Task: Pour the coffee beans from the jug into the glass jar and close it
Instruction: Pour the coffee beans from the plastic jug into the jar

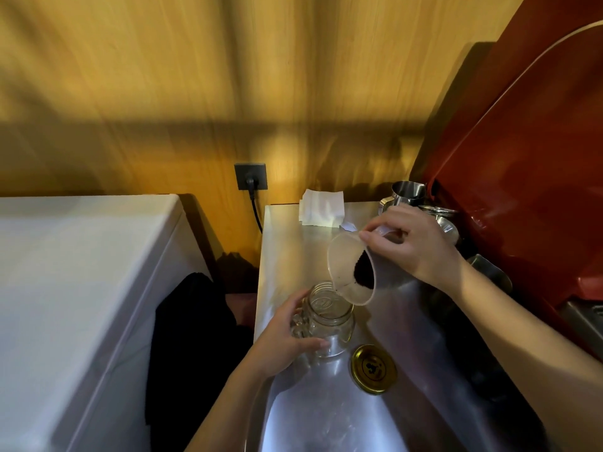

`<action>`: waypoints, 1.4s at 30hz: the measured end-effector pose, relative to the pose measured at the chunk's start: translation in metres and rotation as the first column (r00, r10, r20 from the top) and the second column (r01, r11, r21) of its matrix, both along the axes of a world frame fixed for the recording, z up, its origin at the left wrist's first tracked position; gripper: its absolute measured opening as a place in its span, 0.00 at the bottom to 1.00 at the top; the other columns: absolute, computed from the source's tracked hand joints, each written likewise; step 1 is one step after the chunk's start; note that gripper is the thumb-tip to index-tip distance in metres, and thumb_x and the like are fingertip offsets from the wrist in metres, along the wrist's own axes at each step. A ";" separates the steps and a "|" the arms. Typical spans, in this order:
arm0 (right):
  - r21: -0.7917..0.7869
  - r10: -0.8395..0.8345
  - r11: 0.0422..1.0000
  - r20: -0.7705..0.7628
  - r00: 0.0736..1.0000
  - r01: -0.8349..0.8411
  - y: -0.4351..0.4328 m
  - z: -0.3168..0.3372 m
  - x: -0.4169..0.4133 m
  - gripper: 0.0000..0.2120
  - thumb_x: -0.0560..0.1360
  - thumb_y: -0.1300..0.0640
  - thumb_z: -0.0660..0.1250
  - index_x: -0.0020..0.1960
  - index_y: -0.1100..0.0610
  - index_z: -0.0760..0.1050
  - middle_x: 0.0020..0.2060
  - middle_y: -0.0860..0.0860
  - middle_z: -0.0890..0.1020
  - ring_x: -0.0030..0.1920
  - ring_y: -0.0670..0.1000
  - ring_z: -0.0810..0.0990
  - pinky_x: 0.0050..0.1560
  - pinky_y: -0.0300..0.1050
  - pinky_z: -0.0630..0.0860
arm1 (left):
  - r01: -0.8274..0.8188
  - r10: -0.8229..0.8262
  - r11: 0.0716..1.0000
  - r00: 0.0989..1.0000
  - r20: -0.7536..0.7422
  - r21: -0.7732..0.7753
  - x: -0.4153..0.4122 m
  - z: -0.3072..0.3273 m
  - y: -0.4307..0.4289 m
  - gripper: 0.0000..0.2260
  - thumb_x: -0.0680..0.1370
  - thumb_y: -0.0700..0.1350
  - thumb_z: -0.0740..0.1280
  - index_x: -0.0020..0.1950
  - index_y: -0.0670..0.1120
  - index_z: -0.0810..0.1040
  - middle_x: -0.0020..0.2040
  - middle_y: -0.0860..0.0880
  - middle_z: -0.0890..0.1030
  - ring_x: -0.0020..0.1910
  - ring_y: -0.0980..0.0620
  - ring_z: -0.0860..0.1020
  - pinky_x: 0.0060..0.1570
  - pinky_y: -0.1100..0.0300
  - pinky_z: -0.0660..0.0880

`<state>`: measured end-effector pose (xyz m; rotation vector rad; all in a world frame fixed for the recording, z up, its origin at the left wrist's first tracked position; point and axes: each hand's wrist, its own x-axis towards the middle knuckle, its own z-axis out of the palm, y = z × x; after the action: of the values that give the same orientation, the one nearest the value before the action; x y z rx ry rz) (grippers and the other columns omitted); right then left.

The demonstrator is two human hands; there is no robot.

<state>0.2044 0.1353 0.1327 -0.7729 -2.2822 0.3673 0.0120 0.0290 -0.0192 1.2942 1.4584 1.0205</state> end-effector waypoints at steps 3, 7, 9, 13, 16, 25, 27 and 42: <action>0.059 0.038 0.997 0.049 0.998 -0.041 -0.001 0.004 -0.009 0.05 0.69 0.60 0.73 0.39 0.61 0.79 0.33 0.46 0.75 0.37 0.49 0.71 0.42 0.44 0.63 | -0.015 0.015 1.000 1.000 -0.005 -0.015 0.001 0.000 0.000 0.33 0.64 0.46 0.80 0.59 0.68 0.66 0.60 0.62 0.74 0.59 0.67 0.72 0.49 0.76 0.71; 0.076 0.068 0.994 0.124 0.990 -0.078 0.000 0.006 -0.017 0.06 0.69 0.58 0.73 0.40 0.61 0.79 0.32 0.50 0.75 0.37 0.50 0.69 0.44 0.52 0.64 | -0.022 0.022 0.999 1.000 -0.001 -0.024 0.002 0.001 0.000 0.34 0.63 0.46 0.80 0.59 0.68 0.66 0.61 0.60 0.74 0.60 0.62 0.72 0.52 0.73 0.69; 0.081 0.085 0.992 0.153 0.985 -0.098 0.000 0.007 -0.019 0.06 0.69 0.58 0.73 0.40 0.60 0.79 0.32 0.54 0.77 0.37 0.50 0.69 0.45 0.54 0.64 | -0.028 0.028 0.999 1.000 0.004 -0.032 0.002 0.002 0.000 0.33 0.63 0.47 0.80 0.58 0.68 0.67 0.61 0.60 0.74 0.61 0.61 0.72 0.52 0.71 0.69; 0.113 0.117 0.983 0.231 0.966 -0.146 0.001 0.006 -0.024 0.07 0.70 0.54 0.72 0.41 0.59 0.80 0.32 0.52 0.77 0.37 0.50 0.69 0.43 0.47 0.61 | -0.035 0.036 0.999 0.999 0.010 -0.039 0.002 0.006 -0.001 0.35 0.62 0.47 0.80 0.59 0.68 0.66 0.63 0.55 0.74 0.64 0.55 0.72 0.61 0.61 0.70; 0.134 0.144 0.974 0.257 0.956 -0.183 0.000 0.005 -0.026 0.10 0.70 0.51 0.71 0.41 0.59 0.80 0.30 0.51 0.76 0.36 0.49 0.68 0.42 0.44 0.58 | -0.037 0.037 0.999 0.999 0.006 -0.028 0.004 0.008 -0.002 0.35 0.60 0.50 0.80 0.59 0.68 0.66 0.65 0.53 0.74 0.65 0.52 0.72 0.67 0.52 0.69; 0.192 0.216 0.935 0.357 0.909 -0.297 -0.002 0.006 -0.031 0.13 0.70 0.50 0.69 0.42 0.60 0.79 0.33 0.54 0.79 0.36 0.52 0.71 0.43 0.47 0.60 | -0.030 0.030 0.999 0.999 0.012 -0.016 0.004 0.007 -0.001 0.36 0.58 0.54 0.80 0.61 0.67 0.67 0.65 0.52 0.75 0.65 0.51 0.72 0.68 0.45 0.69; 0.196 0.230 0.927 0.372 0.899 -0.319 -0.001 0.006 -0.032 0.12 0.70 0.51 0.70 0.43 0.60 0.79 0.34 0.54 0.79 0.37 0.53 0.72 0.44 0.46 0.60 | -0.031 0.031 0.999 1.000 0.006 -0.017 0.004 0.006 -0.001 0.36 0.57 0.55 0.79 0.60 0.69 0.67 0.65 0.52 0.75 0.66 0.52 0.72 0.68 0.45 0.68; 0.252 0.284 0.876 0.423 0.861 -0.412 -0.007 0.006 -0.035 0.12 0.70 0.52 0.67 0.43 0.62 0.79 0.33 0.55 0.80 0.38 0.57 0.75 0.43 0.48 0.63 | -0.040 0.040 0.999 0.999 0.030 0.002 0.006 0.002 -0.001 0.34 0.58 0.54 0.79 0.55 0.75 0.67 0.62 0.55 0.76 0.63 0.53 0.74 0.66 0.51 0.70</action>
<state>0.1689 0.1287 0.1384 -0.2539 -2.7576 -0.0213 0.0181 0.0281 -0.0170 1.2514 1.4654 1.0640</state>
